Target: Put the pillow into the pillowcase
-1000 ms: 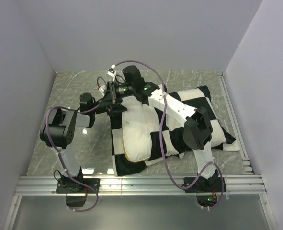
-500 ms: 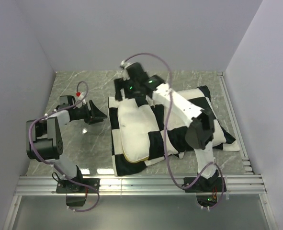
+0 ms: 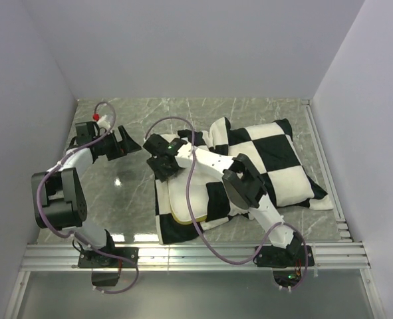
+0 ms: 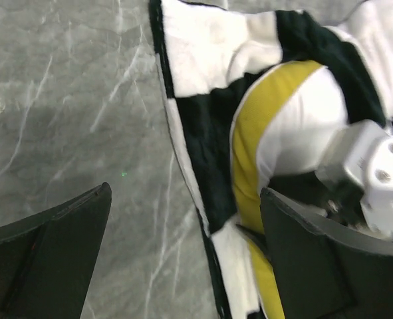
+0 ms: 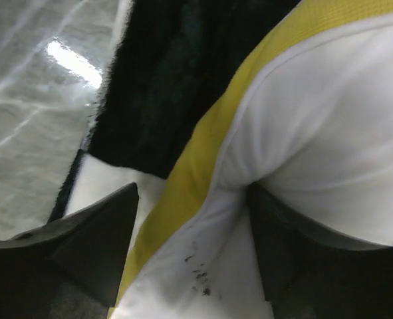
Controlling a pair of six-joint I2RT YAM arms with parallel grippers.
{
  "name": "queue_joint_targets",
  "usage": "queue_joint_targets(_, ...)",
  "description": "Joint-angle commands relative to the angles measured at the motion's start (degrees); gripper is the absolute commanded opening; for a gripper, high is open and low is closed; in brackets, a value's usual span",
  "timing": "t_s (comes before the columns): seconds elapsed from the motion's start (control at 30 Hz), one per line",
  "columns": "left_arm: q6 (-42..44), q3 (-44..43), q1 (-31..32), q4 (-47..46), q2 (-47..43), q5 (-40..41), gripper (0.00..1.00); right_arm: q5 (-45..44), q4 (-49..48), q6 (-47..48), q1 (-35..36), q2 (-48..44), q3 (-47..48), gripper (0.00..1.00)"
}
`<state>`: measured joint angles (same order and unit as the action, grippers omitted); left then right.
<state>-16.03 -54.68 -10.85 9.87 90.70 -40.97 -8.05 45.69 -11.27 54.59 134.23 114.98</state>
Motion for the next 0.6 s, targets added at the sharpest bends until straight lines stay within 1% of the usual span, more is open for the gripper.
queue_joint_targets(0.0,-1.5,-1.3,3.9,-5.0,3.2,6.9,0.99,1.1,2.7,0.1,-1.3,2.4,-3.3,0.62)
queue_joint_targets(0.03,-2.5,-1.4,6.3,-5.9,4.0,7.1,0.99,1.4,2.6,0.5,-1.4,2.3,-3.8,0.35)
queue_joint_targets(0.1,-2.9,-2.4,9.3,-7.2,6.7,9.6,0.98,1.7,2.5,0.8,-1.5,1.3,-4.3,0.0)
queue_joint_targets(0.13,-3.8,-2.5,12.0,-7.8,7.6,10.4,0.97,1.8,2.5,1.0,-1.7,0.5,-4.7,0.0)
queue_joint_targets(0.2,-5.4,-3.2,13.7,-8.7,10.7,13.2,0.95,2.9,1.2,1.2,-2.1,-3.2,-6.5,0.0)
queue_joint_targets(0.23,-7.4,-3.7,14.7,-8.6,12.0,16.1,0.93,3.4,0.2,1.2,-2.4,-4.8,-7.4,0.0)
queue_joint_targets(0.27,-8.6,-4.8,14.9,-8.2,13.2,18.0,0.93,3.8,-0.2,1.4,-2.9,-8.3,-8.0,0.0)
queue_joint_targets(0.33,-11.8,-5.6,15.1,-7.8,16.7,20.8,0.91,4.8,-1.4,1.8,-3.3,-12.0,-9.8,0.0)
queue_joint_targets(0.37,-12.6,-6.9,15.2,-7.5,17.9,21.5,0.9,5.0,-1.7,1.9,-3.6,-15.7,-10.3,0.0)
queue_joint_targets(0.4,-13.0,-7.6,16.0,-6.9,19.9,22.0,0.88,4.9,-2.3,2.4,-3.7,-17.6,-11.6,0.0)
queue_joint_targets(0.5,-14.1,-9.7,17.0,-6.6,23.3,21.6,0.74,4.4,-3.5,2.9,-3.7,-23.2,-13.5,0.0)
queue_joint_targets(0.53,-13.9,-10.5,17.7,-5.1,24.3,21.5,0.66,3.9,-3.0,2.7,-3.7,-24.0,-13.6,0.0)
queue_joint_targets(0.57,-13.7,-12.3,18.0,-4.4,25.2,20.8,0.61,3.7,-2.7,2.8,-3.9,-25.2,-13.7,0.0)
